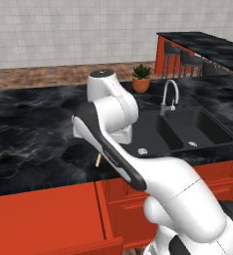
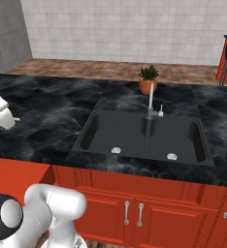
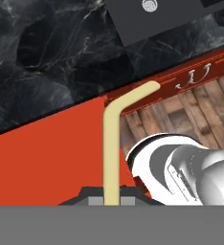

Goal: Take a straw from the drawer in front and place it inside the glass cup on the dining counter.

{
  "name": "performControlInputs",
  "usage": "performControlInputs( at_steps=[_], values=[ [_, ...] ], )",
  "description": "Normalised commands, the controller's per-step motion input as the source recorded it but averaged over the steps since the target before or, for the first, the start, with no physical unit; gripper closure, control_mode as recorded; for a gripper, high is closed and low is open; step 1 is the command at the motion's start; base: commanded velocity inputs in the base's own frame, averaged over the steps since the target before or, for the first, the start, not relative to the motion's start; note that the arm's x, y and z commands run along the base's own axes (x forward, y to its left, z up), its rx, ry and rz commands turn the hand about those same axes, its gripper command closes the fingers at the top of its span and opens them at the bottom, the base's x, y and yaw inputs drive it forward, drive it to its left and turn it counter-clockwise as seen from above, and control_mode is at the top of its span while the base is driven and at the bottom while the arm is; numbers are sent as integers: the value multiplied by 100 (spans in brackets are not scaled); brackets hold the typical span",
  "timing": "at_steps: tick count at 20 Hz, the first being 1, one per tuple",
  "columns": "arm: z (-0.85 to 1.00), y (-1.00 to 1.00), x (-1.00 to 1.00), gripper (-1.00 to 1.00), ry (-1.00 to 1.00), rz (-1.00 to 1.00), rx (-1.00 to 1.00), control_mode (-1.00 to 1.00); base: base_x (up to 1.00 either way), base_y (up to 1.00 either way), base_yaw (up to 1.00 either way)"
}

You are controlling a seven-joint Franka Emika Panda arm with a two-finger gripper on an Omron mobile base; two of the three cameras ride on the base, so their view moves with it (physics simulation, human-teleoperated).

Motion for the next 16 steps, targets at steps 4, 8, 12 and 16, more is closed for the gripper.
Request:
performControlInputs(
  at_steps=[4,8,12,16],
  values=[
    [12,-100,0,100,0,0,0,-100,0,0,0],
    [12,-97,4,100,6,0,0,-100,0,0,0],
    [7,-88,3,100,9,0,0,-100,0,0,0],
    [0,-83,6,100,11,0,0,-100,0,0,0]
  ],
)
